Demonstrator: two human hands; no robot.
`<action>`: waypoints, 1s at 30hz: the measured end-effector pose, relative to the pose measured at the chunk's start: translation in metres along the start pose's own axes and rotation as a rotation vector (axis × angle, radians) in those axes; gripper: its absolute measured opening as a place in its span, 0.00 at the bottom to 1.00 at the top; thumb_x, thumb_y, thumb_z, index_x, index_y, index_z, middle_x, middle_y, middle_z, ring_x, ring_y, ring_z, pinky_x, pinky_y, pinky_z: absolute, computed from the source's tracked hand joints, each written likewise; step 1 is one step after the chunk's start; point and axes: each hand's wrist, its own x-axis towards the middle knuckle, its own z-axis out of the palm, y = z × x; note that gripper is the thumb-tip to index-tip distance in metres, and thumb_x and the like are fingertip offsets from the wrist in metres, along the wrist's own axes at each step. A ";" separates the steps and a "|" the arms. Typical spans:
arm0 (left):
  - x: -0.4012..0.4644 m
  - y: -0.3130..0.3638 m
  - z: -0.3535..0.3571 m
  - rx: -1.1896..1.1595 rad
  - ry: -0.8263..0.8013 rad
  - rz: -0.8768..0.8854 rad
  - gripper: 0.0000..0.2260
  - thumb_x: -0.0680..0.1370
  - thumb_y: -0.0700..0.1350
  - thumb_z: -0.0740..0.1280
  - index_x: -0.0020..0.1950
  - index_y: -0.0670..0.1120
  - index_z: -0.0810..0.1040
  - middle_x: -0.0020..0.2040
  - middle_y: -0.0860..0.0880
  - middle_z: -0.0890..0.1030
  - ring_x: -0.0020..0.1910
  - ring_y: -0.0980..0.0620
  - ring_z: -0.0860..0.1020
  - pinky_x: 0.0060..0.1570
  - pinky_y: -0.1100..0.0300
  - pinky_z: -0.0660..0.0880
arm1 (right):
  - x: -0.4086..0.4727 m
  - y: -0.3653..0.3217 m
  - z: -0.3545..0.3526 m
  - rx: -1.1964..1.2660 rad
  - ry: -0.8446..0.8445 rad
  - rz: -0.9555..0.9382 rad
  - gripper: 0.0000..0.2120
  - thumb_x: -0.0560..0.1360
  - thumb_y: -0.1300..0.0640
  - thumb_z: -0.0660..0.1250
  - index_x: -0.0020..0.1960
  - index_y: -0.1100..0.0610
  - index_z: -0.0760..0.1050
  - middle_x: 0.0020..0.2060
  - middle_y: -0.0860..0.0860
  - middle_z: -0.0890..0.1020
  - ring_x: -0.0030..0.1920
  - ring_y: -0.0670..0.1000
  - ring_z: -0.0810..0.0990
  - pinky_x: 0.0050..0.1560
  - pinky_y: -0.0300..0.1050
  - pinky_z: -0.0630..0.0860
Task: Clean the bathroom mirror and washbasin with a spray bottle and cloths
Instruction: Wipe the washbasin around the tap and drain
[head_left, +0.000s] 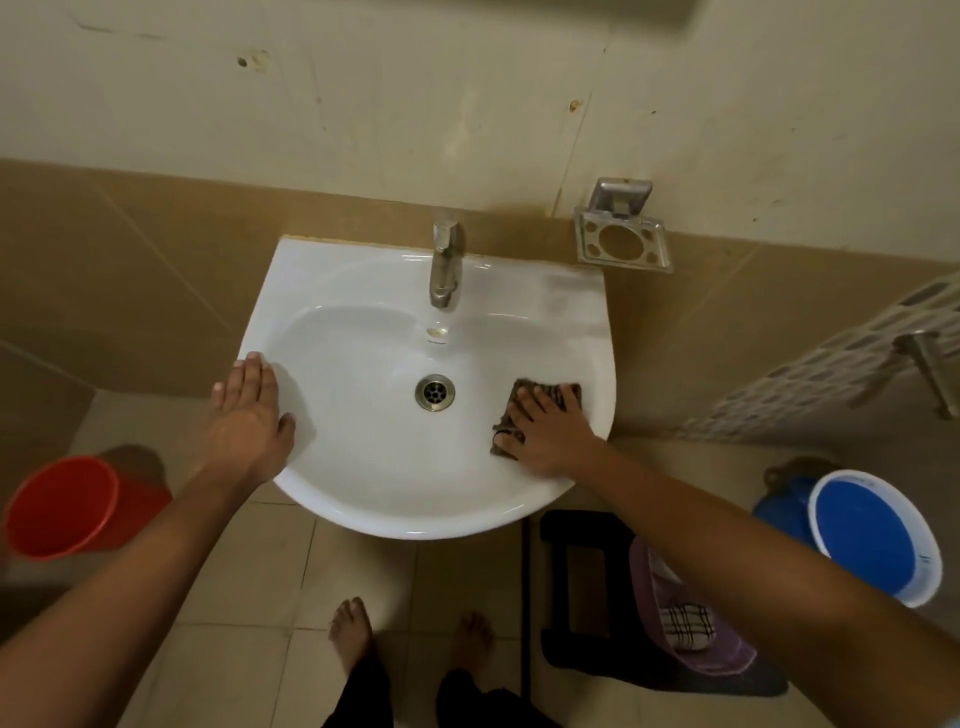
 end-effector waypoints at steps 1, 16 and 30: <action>0.003 0.000 -0.002 -0.001 -0.006 0.010 0.32 0.81 0.46 0.60 0.79 0.36 0.48 0.80 0.39 0.47 0.79 0.41 0.45 0.76 0.45 0.44 | -0.006 -0.013 0.002 0.051 -0.059 -0.008 0.32 0.82 0.37 0.40 0.81 0.52 0.47 0.81 0.52 0.44 0.80 0.54 0.42 0.75 0.64 0.35; 0.037 -0.021 -0.005 -0.056 0.035 0.193 0.30 0.76 0.38 0.57 0.77 0.34 0.53 0.79 0.36 0.51 0.79 0.38 0.49 0.76 0.42 0.48 | 0.066 -0.220 -0.024 0.662 -0.084 -0.111 0.31 0.84 0.42 0.48 0.81 0.50 0.39 0.80 0.52 0.36 0.80 0.54 0.37 0.74 0.67 0.35; 0.055 -0.017 -0.003 0.010 0.106 0.234 0.30 0.74 0.41 0.54 0.75 0.32 0.57 0.77 0.33 0.57 0.77 0.35 0.55 0.74 0.39 0.53 | 0.056 -0.186 -0.008 0.623 -0.029 -0.311 0.30 0.84 0.48 0.55 0.81 0.51 0.46 0.81 0.55 0.44 0.80 0.56 0.44 0.77 0.61 0.43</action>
